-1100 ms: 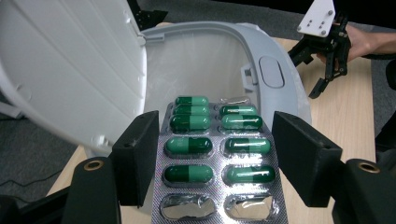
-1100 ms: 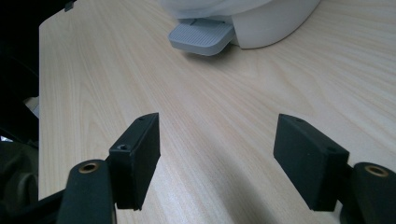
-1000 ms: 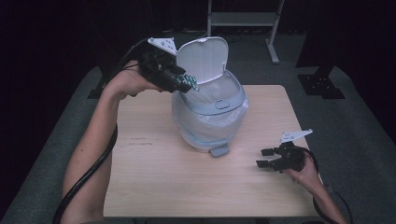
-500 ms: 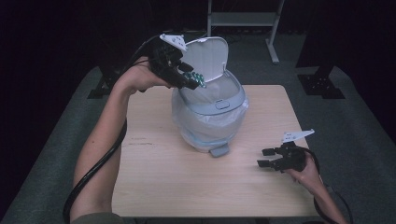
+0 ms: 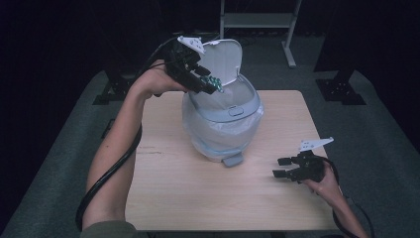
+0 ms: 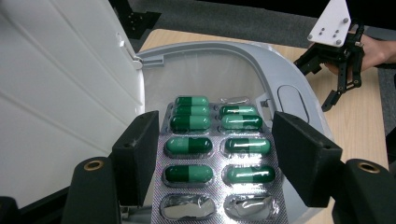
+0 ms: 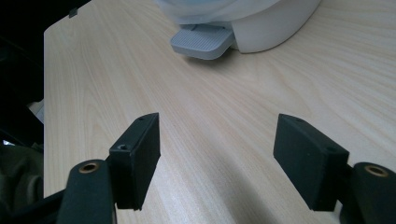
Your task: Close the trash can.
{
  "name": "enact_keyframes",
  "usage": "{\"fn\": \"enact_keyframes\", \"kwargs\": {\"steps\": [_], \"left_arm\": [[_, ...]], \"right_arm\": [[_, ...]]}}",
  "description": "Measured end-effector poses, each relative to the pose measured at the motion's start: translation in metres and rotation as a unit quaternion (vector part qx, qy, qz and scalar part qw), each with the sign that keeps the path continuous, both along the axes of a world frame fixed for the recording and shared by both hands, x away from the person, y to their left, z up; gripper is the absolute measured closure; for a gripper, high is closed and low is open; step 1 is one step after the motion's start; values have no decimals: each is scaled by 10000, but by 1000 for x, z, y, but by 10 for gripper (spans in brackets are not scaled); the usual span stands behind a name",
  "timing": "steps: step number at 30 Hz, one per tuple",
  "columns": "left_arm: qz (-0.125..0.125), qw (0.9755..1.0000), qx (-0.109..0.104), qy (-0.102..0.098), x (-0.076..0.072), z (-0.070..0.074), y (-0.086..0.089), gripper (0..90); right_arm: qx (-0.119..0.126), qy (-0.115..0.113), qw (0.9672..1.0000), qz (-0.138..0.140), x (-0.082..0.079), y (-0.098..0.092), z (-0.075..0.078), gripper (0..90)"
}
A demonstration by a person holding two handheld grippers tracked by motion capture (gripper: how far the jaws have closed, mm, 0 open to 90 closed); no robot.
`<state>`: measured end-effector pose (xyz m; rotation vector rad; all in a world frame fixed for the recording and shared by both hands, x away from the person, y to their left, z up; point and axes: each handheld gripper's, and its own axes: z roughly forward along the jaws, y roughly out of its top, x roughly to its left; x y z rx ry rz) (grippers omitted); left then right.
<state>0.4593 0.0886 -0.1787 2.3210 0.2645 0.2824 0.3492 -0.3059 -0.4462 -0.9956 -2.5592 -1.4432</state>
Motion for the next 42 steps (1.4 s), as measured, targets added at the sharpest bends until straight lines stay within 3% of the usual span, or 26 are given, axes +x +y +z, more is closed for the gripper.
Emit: {"fn": "enact_keyframes", "kwargs": {"steps": [33,37,42], "left_arm": [[109,9996,239,143,27,-21,-22,332],[149,9996,185,147,27,-22,-24,250],[160,9995,178,186,24,-20,-21,248]], "right_arm": [[18,45,10000,-10,0,-2,-3,306],[7,49,10000,-5,0,-2,-3,305],[-11,38,10000,12,0,-1,-3,305]]}}
